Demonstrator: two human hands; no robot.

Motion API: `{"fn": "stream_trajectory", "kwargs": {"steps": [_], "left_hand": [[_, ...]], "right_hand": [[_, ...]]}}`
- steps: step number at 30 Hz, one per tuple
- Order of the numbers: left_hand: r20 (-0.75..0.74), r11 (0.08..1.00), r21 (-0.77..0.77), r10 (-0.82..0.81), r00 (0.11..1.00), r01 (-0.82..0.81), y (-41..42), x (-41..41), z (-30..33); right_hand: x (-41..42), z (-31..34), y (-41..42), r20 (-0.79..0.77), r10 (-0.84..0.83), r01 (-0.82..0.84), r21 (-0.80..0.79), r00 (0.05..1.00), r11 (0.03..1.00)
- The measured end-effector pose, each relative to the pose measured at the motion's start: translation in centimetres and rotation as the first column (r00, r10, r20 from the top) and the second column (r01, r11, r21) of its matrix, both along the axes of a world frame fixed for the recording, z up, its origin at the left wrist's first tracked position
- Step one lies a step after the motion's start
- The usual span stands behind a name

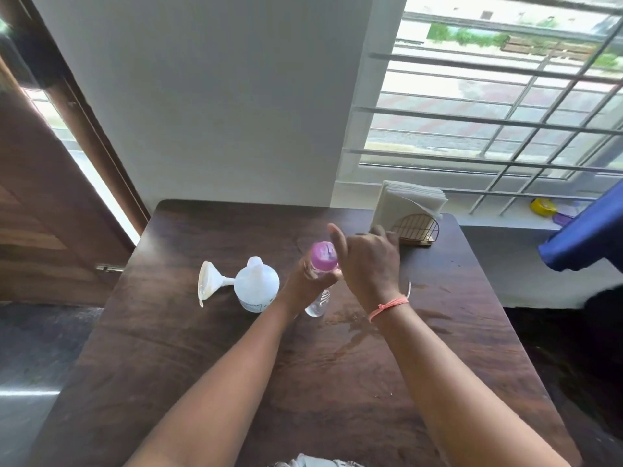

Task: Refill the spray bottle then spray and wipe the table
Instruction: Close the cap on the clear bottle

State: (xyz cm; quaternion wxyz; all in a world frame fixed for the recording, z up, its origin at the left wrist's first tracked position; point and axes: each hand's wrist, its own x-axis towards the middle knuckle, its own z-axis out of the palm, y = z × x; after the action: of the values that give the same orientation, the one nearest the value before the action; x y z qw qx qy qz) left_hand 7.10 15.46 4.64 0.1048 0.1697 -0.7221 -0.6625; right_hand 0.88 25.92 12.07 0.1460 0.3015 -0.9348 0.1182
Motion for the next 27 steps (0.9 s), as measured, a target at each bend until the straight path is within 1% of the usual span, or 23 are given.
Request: {"fn": "stream_trajectory", "kwargs": {"steps": [1,2,3,4,5,6,7,8,10,11,12,14,15,16,18,19,20,21,22,23,24,26,27], "left_hand": [[0.0,1.0,0.003,0.006,1.0,-0.006,-0.1,-0.1,-0.3],[-0.005,1.0,0.019,0.007,1.0,-0.007,-0.2,-0.2,-0.5],[-0.016,1.0,0.025,-0.003,1.0,0.004,-0.3,-0.3,-0.5],[-0.024,1.0,0.027,-0.009,1.0,0.009,-0.1,-0.3,-0.1],[-0.032,0.999,0.033,-0.018,0.999,0.019,0.0,-0.3,0.3],[-0.032,0.999,0.034,-0.021,0.999,0.022,0.2,-0.3,0.3],[-0.033,0.999,0.029,-0.023,0.999,0.024,0.3,-0.3,0.4],[-0.028,1.0,0.02,-0.012,1.0,0.013,0.4,-0.2,0.5],[-0.026,1.0,0.003,0.011,1.0,-0.011,0.6,0.0,0.4],[-0.014,1.0,0.0,0.02,1.0,-0.02,0.5,0.1,0.4],[-0.007,0.999,0.022,0.036,0.999,-0.036,0.5,0.0,0.4],[-0.001,0.999,0.044,0.021,1.0,-0.021,0.5,-0.2,0.4],[-0.002,0.999,0.036,0.014,1.0,-0.014,0.5,-0.2,0.4],[-0.005,0.999,0.027,0.022,1.0,-0.022,0.5,-0.3,0.3],[-0.002,0.999,0.013,0.034,0.999,-0.034,0.5,-0.3,0.1],[0.006,1.0,0.004,0.025,1.0,-0.025,0.6,-0.2,0.4],[0.019,1.0,0.005,0.011,1.0,-0.011,0.6,-0.3,0.5],[0.031,1.0,-0.003,-0.011,0.999,0.011,0.7,-0.3,0.8],[0.048,1.0,-0.025,-0.012,0.999,0.013,0.8,-0.5,0.9],[0.067,0.994,-0.104,-0.007,0.998,0.014,0.9,-0.7,1.0],[0.074,0.99,-0.143,0.003,0.997,0.007,0.9,-0.9,1.0],[0.054,0.998,-0.064,0.031,0.998,-0.028,0.9,-1.0,1.1],[0.047,0.998,-0.049,0.043,0.998,-0.041,0.7,-1.0,1.0]], "right_hand": [[-0.4,0.8,0.3,-0.013,-0.055,0.055,0.036,0.998,0.998],[-0.7,1.4,0.5,0.003,-0.064,0.063,0.048,0.998,0.997],[-0.9,1.5,0.8,0.035,-0.015,0.014,0.018,0.999,1.0],[-1.0,1.3,0.9,0.084,0.089,-0.086,-0.042,0.992,0.995],[-1.0,1.0,0.9,0.15,0.201,-0.187,-0.104,0.968,0.977],[-0.7,0.8,0.9,0.22,0.272,-0.242,-0.152,0.937,0.958],[-0.4,0.4,0.9,0.242,0.278,-0.241,-0.173,0.929,0.955],[-0.3,0.3,1.0,0.211,0.224,-0.189,-0.174,0.951,0.966],[-0.4,0.6,1.2,0.099,0.08,-0.066,-0.136,0.992,0.989],[-0.5,0.7,1.3,0.09,0.074,-0.061,-0.135,0.993,0.989],[-0.6,0.7,1.4,0.109,0.122,-0.104,-0.153,0.987,0.983],[-0.3,0.7,1.2,0.213,0.247,-0.212,-0.171,0.945,0.962],[0.0,0.7,1.0,0.248,0.265,-0.228,-0.167,0.932,0.959],[0.1,0.8,0.9,0.225,0.23,-0.196,-0.161,0.947,0.967],[-0.2,1.8,0.7,0.09,0.108,-0.091,-0.18,0.99,0.979],[-0.6,2.1,0.6,0.103,0.103,-0.081,-0.193,0.989,0.978],[-0.9,2.2,0.6,0.185,0.162,-0.121,-0.215,0.969,0.969],[-1.1,2.2,0.7,0.309,0.255,-0.2,-0.197,0.916,0.96],[-1.0,2.2,0.6,0.406,0.326,-0.296,-0.136,0.854,0.945],[-0.9,2.0,0.7,0.458,0.362,-0.37,-0.076,0.812,0.926],[-0.8,1.6,0.8,0.472,0.36,-0.387,-0.041,0.805,0.921],[-0.6,1.3,0.8,0.422,0.323,-0.334,-0.05,0.847,0.941],[-0.5,1.1,0.9,0.41,0.307,-0.313,-0.055,0.859,0.948]]}}
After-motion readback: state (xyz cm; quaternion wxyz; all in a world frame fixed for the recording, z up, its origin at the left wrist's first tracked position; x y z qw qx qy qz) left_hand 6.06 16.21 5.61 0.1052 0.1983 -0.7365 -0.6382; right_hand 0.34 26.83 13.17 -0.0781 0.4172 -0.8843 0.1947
